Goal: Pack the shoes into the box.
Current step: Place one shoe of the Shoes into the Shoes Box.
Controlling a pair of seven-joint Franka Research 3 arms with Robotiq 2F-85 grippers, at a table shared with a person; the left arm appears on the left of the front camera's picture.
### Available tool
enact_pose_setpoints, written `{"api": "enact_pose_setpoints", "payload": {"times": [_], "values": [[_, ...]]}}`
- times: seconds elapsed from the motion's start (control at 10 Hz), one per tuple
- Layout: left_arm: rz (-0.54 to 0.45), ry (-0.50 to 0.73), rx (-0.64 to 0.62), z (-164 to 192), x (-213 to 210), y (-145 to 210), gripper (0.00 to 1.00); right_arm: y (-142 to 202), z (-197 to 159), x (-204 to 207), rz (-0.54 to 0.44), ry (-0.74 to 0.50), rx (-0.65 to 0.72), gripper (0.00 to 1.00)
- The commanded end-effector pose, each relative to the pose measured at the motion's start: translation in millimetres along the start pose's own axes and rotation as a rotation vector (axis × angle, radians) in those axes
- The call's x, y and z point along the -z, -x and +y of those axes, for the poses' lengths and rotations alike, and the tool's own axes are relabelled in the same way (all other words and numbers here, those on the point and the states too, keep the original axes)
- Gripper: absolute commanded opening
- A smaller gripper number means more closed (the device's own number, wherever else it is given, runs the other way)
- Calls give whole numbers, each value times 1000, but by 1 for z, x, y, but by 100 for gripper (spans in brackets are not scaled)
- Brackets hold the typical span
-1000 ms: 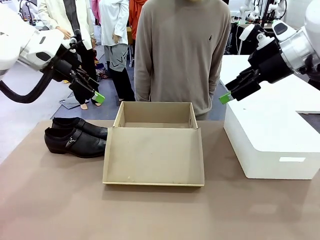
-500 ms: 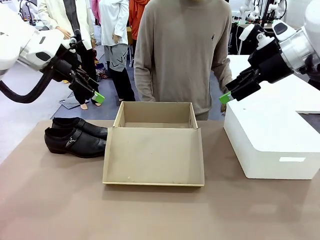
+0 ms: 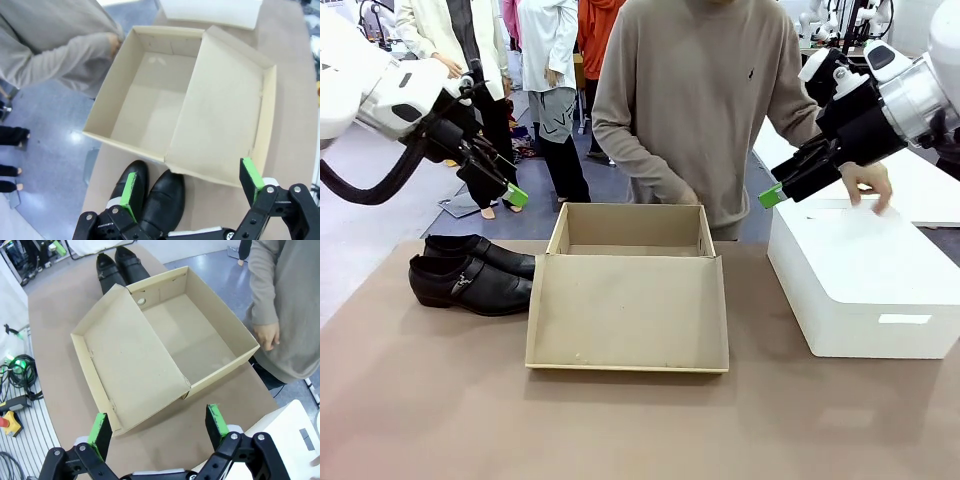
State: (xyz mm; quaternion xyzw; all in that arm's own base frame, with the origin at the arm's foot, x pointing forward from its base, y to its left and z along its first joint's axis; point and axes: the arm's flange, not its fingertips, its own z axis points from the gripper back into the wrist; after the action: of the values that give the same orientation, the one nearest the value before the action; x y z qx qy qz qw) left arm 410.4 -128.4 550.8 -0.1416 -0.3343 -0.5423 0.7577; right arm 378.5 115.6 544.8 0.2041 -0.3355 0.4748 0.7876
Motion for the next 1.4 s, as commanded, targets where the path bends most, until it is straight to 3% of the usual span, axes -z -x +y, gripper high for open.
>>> {"api": "enact_pose_setpoints", "payload": {"times": [0.0, 0.6, 0.8, 1.2, 1.3], "values": [[106, -14, 84, 20, -9, -10, 100, 0, -2, 1, -22, -11, -7, 100], [466, 63, 339, 88, -12, -28, 100, 0, -2, 1, -22, -11, -7, 100], [522, 94, 422, 112, 0, -19, 100, 0, -2, 1, -22, -11, -7, 100], [597, 36, 367, 141, 22, 3, 100, 0, -2, 1, -22, -11, -7, 100], [546, 101, 402, 130, 21, 1, 100, 0, -2, 1, -22, -11, -7, 100]]}}
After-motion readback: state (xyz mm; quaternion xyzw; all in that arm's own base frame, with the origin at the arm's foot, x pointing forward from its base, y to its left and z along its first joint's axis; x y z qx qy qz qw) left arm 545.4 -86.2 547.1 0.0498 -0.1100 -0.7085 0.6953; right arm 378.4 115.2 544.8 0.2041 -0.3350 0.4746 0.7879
